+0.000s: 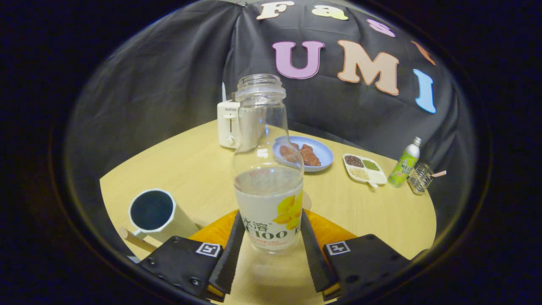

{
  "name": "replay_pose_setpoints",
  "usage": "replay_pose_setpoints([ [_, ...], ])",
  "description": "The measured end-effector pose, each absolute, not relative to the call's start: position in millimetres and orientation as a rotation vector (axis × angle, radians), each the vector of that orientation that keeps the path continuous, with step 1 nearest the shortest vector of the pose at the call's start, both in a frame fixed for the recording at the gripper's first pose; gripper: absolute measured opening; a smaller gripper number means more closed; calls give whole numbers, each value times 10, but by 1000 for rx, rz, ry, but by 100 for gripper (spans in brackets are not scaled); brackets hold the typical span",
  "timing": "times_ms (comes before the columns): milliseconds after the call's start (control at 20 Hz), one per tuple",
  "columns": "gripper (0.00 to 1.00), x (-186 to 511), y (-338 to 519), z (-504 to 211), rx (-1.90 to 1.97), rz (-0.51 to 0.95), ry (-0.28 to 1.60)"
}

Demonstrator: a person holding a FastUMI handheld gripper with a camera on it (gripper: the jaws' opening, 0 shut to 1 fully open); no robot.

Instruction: Take the bottle from table, then pour the juice into the cup, finally place the bottle on the coaster

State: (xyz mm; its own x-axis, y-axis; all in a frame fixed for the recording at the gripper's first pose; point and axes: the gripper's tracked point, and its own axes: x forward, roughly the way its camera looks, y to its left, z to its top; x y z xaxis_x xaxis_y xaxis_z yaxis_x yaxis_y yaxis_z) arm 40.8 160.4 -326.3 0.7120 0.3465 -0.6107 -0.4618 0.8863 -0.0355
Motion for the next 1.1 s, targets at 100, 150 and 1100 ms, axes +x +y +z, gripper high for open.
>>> replay_pose_setpoints([
  [100,75,528,1649,-3255,-165,449,613],
  [150,75,586,1671,-3256,-152,448,603],
  [1100,76,1426,1759,-3746,-104,383,552],
])
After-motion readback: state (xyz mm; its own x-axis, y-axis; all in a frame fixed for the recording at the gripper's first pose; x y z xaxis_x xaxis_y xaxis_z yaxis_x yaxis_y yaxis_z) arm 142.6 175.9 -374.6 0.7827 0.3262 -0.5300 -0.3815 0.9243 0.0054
